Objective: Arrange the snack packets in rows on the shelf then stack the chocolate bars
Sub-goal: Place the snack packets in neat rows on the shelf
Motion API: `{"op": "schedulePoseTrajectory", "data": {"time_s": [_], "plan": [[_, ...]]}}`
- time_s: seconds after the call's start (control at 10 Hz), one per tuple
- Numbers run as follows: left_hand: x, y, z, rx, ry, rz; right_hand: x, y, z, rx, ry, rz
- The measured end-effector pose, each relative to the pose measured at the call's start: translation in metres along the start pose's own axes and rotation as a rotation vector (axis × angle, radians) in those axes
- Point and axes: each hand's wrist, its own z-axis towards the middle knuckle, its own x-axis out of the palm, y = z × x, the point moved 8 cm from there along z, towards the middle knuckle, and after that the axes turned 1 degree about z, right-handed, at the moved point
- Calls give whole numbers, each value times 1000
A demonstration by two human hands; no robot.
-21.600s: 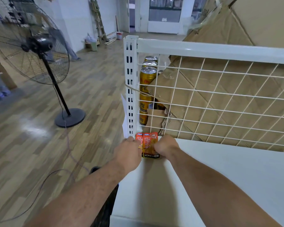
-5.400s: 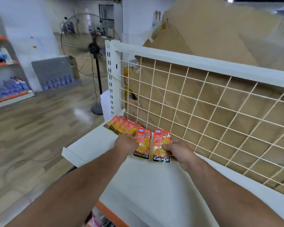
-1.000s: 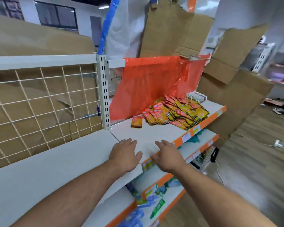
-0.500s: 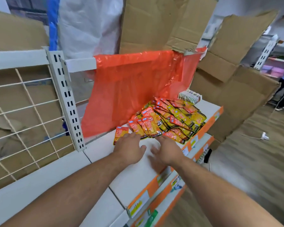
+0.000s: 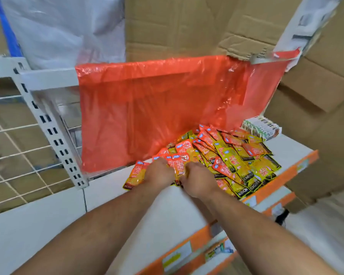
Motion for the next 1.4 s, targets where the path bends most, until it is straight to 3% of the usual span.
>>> {"op": "schedulePoseTrajectory", "data": {"time_s": [0.1,0.2,0.6,0.9,1.1,1.2,1.4], "plan": [[4,4,6,-188,-61,-167,2,0,11,-36,36,-55],[6,8,10,-275,-93,-176,6,-1,19,-36,55,-89],[27,10,21,-393,-32,-245,12,-8,36,8,107,18],[24,10,7,-384,-4,-241,14,-4,34,59,176,330],[7,19,-6,-360,-141,-240,8,-10,29,132,236,639],[5,20,-13,-372,-105,-211,6,-14,26,145,211,738],[-16,26,-48,-369,-151,-406,28,-9,26,97,307,913]]}}
